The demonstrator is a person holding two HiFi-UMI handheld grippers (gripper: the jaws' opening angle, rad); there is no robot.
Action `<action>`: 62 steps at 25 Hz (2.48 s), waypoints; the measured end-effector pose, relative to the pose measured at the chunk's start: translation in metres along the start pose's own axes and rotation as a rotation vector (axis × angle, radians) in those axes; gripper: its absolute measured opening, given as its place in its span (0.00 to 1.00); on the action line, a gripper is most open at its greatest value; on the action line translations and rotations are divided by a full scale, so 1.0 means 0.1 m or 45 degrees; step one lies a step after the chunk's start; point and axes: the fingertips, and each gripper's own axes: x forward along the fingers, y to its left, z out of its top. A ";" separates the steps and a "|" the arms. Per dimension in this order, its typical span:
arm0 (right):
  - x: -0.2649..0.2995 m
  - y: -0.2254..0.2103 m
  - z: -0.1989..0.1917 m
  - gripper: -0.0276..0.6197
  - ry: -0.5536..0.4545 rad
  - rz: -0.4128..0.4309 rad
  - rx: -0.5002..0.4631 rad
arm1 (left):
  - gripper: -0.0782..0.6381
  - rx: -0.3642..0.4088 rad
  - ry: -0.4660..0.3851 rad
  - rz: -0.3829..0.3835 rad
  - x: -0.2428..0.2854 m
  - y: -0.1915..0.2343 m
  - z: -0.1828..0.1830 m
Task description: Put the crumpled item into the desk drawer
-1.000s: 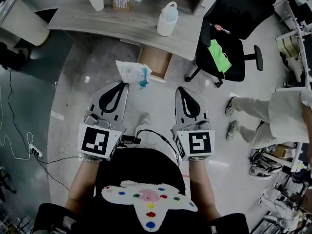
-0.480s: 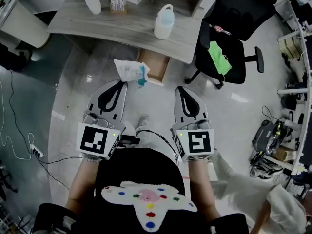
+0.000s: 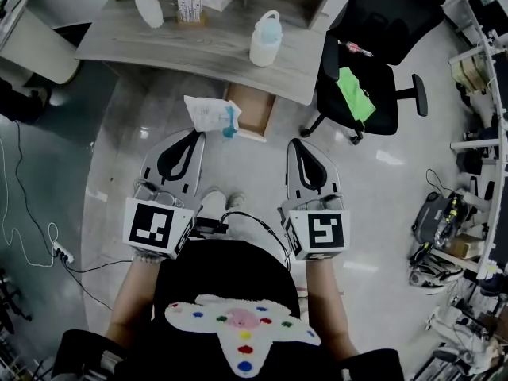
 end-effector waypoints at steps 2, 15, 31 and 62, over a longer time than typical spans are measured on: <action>0.03 0.00 0.03 0.05 -0.001 -0.013 -0.001 | 0.13 0.001 0.000 -0.019 0.03 0.02 0.01; 0.24 0.04 0.11 0.05 0.035 -0.091 0.000 | 0.13 0.006 0.000 -0.077 0.19 0.35 0.02; 0.38 0.24 0.14 0.05 0.047 -0.097 -0.013 | 0.13 -0.013 0.007 -0.112 0.20 0.54 -0.07; 0.53 0.20 -0.73 0.05 0.217 -0.074 0.050 | 0.13 -0.038 0.161 -0.223 0.51 0.30 -0.82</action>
